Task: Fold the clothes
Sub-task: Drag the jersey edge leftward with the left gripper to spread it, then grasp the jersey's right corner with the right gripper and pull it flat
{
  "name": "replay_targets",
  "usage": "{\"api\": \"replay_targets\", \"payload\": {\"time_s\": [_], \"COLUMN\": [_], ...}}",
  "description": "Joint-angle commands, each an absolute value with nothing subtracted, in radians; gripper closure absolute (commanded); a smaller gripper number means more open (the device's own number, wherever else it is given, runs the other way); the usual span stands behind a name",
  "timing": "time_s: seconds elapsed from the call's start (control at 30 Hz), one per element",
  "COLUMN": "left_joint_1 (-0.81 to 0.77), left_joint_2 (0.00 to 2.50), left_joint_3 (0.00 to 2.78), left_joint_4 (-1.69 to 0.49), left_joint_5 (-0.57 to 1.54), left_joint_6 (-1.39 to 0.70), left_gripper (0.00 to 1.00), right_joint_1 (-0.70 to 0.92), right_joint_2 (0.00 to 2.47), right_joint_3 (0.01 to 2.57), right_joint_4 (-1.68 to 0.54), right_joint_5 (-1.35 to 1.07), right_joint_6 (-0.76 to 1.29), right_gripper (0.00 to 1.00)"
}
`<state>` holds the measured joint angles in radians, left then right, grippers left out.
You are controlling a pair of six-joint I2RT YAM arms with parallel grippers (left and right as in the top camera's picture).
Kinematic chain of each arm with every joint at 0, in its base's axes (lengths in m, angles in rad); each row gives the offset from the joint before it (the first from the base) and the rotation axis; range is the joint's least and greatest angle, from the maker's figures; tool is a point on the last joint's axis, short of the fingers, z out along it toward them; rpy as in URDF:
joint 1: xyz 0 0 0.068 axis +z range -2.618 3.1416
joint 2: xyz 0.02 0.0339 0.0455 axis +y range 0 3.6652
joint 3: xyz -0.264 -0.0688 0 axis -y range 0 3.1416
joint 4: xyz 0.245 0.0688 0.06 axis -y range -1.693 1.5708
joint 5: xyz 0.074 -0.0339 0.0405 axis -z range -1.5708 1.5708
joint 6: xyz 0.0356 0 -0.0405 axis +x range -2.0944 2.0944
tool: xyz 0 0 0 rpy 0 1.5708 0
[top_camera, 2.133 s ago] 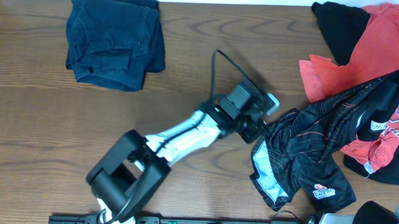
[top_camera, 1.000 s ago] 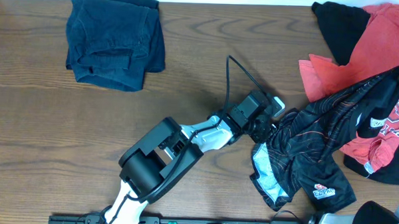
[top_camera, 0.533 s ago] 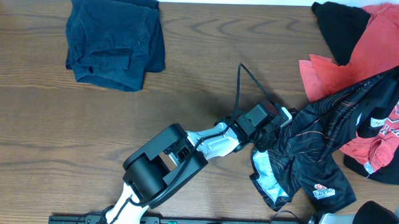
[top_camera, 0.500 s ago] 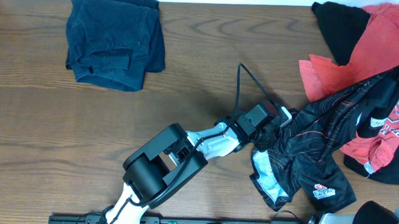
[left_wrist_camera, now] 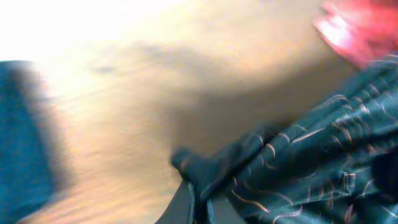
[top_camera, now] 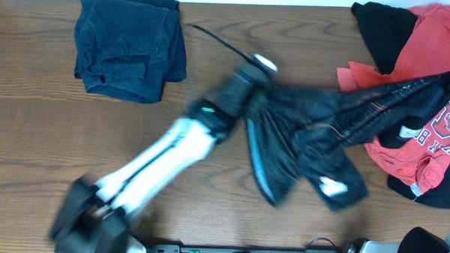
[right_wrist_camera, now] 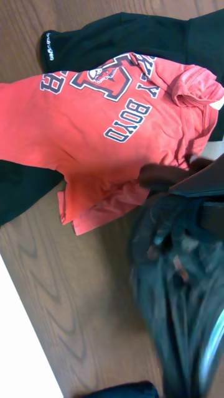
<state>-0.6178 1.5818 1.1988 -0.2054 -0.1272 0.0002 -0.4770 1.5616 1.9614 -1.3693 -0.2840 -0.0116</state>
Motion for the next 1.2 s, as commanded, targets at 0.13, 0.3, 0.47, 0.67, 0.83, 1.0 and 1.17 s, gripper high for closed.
{"api": "replay_targets", "payload": {"time_s": [0.13, 0.3, 0.47, 0.67, 0.83, 1.0, 1.17], "left_joint_1": [-0.444, -0.402, -0.386, -0.382, -0.382, -0.382, -0.382], "left_joint_2": [1.232, 1.095, 1.004, 0.877, 0.770, 0.687, 0.670], "left_joint_3": [1.204, 1.204, 1.212, 1.246, 1.260, 1.261, 1.261], "left_joint_4": [-0.316, -0.372, -0.373, -0.374, -0.384, -0.402, -0.438], "left_joint_5": [-0.195, -0.196, -0.204, -0.233, -0.236, -0.256, -0.329], "left_joint_6": [0.002, 0.003, 0.006, 0.006, 0.006, 0.006, 0.011], "left_gripper": [0.94, 0.94, 0.94, 0.94, 0.94, 0.94, 0.94], "right_joint_1": [-0.479, -0.480, -0.485, -0.498, -0.533, -0.607, -0.635], "right_joint_2": [1.551, 1.551, 1.537, 1.467, 1.353, 1.230, 1.162], "right_joint_3": [1.969, 1.969, 1.970, 1.971, 1.971, 1.971, 1.971], "right_joint_4": [-1.348, -1.354, -1.354, -1.388, -1.424, -1.448, -1.438], "right_joint_5": [-0.334, -0.371, -0.459, -0.496, -0.501, -0.501, -0.498], "right_joint_6": [-0.042, -0.061, -0.097, -0.129, -0.129, -0.129, -0.129], "right_gripper": [0.99, 0.99, 0.99, 0.99, 0.99, 0.99, 0.99]}}
